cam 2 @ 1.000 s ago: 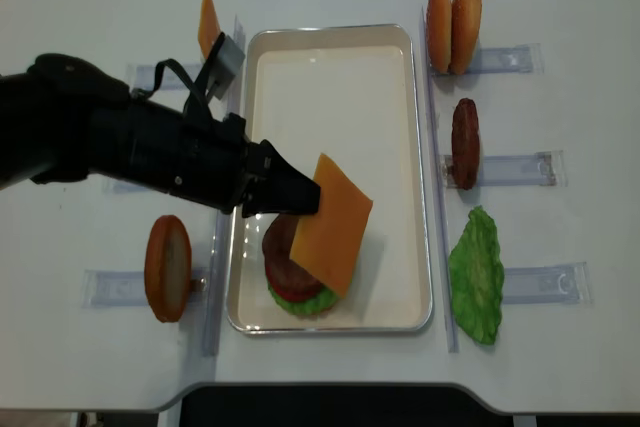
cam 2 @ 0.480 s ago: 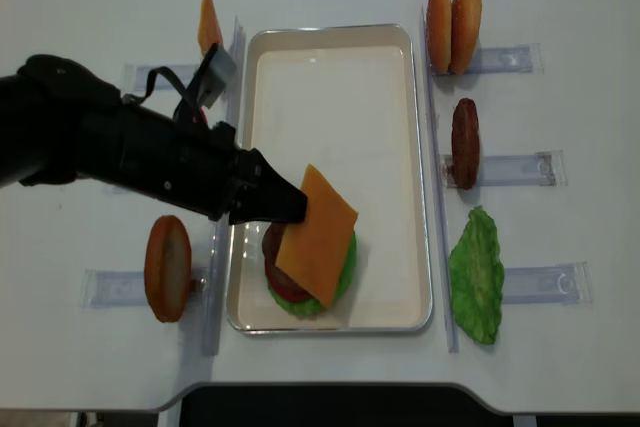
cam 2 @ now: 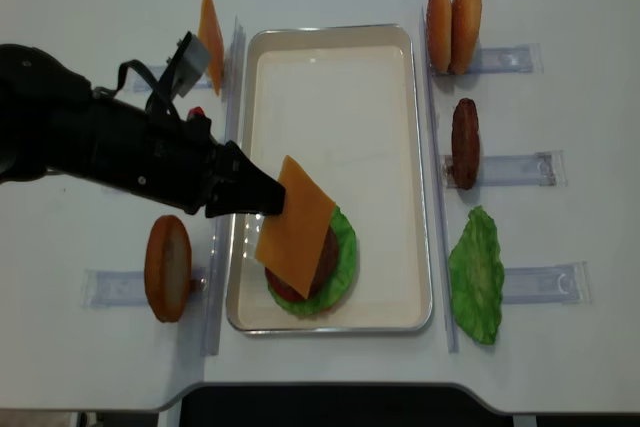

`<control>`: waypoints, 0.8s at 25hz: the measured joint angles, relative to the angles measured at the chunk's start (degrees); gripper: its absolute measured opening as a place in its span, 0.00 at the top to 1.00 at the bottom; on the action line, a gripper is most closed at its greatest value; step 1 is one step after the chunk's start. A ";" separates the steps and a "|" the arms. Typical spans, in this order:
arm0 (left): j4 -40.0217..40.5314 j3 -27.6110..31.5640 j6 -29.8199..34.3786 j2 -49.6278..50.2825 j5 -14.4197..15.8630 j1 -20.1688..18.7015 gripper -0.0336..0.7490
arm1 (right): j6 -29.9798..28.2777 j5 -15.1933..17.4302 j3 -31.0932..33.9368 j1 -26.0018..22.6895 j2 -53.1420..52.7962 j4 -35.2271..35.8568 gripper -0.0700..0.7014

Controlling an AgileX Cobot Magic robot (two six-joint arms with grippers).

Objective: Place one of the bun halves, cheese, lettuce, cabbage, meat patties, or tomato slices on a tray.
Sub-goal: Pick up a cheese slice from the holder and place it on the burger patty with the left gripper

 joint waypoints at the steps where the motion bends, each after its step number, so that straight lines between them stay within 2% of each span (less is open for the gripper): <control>1: 0.14 0.00 -0.02 0.00 0.00 0.00 0.94 | 0.00 0.00 0.00 0.00 0.00 0.00 0.37; 20: 1.12 0.00 0.00 2.96 -1.63 0.00 0.94 | 0.00 0.00 0.00 0.00 0.00 0.00 0.37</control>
